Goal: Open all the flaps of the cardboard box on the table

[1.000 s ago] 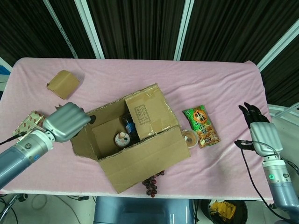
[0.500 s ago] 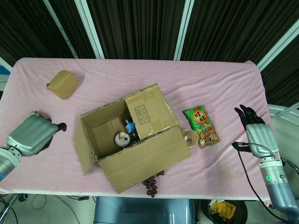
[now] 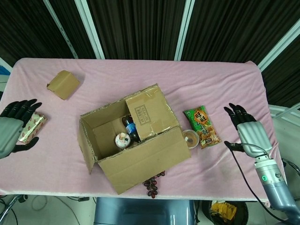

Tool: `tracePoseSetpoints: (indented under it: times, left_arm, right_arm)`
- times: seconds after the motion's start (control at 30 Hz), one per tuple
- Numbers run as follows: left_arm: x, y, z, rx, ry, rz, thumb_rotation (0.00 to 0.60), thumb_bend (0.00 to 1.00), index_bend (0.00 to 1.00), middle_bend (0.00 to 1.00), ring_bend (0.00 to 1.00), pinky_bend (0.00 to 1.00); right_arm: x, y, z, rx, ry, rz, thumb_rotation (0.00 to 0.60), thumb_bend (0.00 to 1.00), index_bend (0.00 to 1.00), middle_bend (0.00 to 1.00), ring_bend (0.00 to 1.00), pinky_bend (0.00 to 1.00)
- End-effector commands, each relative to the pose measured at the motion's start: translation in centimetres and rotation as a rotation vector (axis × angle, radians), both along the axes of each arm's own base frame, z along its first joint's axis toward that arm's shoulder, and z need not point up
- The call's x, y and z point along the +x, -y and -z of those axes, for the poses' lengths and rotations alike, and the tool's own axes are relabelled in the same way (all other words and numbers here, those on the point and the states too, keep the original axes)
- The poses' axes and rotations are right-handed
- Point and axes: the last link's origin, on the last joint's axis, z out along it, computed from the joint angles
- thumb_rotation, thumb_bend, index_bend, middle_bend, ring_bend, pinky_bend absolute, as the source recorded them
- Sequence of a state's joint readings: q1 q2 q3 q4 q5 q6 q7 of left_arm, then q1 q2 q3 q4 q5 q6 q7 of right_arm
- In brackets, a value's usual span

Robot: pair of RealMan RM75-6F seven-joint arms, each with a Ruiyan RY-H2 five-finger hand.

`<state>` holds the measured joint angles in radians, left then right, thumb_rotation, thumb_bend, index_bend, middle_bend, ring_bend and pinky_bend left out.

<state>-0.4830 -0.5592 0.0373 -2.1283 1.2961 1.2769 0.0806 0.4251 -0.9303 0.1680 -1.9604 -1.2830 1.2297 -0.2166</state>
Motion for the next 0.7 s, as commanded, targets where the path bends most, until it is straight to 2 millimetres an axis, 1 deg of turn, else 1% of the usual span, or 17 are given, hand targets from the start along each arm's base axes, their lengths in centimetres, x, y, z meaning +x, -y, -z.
tracePoseSetpoints:
  times: [0.03, 0.17, 0.3, 0.33, 0.43, 0.47, 0.53, 0.7]
  left_arm:
    - [-4.2, 1.5, 1.4, 0.157, 0.093, -0.070, 0.600, 0.27, 0.01, 0.02, 0.00, 0.06]
    - [-6.0, 2.1, 2.5, 0.196, 0.128, -0.100, 0.600, 0.27, 0.01, 0.02, 0.00, 0.06]
    - [-7.4, 2.5, 3.6, 0.204, 0.166, -0.122, 0.600, 0.27, 0.01, 0.02, 0.00, 0.06]
    - [-7.8, 2.6, 3.8, 0.205, 0.168, -0.124, 0.600, 0.27, 0.01, 0.02, 0.00, 0.06]
    - [-8.6, 2.7, 4.0, 0.206, 0.161, -0.125, 0.600, 0.27, 0.01, 0.02, 0.00, 0.06]
    - [-9.0, 2.7, 4.2, 0.206, 0.163, -0.127, 0.600, 0.27, 0.01, 0.02, 0.00, 0.06]
    - [-9.4, 2.8, 4.3, 0.204, 0.174, -0.134, 0.600, 0.27, 0.01, 0.02, 0.00, 0.06]
    - [-10.3, 2.8, 4.5, 0.201, 0.204, -0.144, 0.600, 0.27, 0.01, 0.02, 0.00, 0.06]
  right_arm:
    - [2.1, 0.8, 0.0, 0.041, 0.004, -0.075, 0.600, 0.30, 0.00, 0.00, 0.00, 0.25]
    - [4.4, 1.9, 0.3, 0.086, -0.008, -0.154, 0.600, 0.34, 0.00, 0.00, 0.00, 0.26]
    - [7.3, 3.0, 1.0, 0.123, -0.042, -0.251, 0.600, 0.35, 0.00, 0.00, 0.00, 0.26]
    - [8.3, 3.2, 1.4, 0.139, -0.055, -0.279, 0.600, 0.35, 0.00, 0.00, 0.00, 0.26]
    - [10.3, 3.5, 2.4, 0.180, -0.106, -0.347, 0.600, 0.35, 0.00, 0.00, 0.00, 0.26]
    - [11.2, 3.7, 2.9, 0.200, -0.143, -0.384, 0.600, 0.35, 0.00, 0.00, 0.00, 0.26]
    - [12.4, 3.8, 3.7, 0.221, -0.200, -0.436, 0.600, 0.35, 0.00, 0.01, 0.00, 0.26]
    - [15.9, 4.3, 6.5, 0.272, -0.306, -0.568, 0.600, 0.35, 0.00, 0.06, 0.00, 0.26]
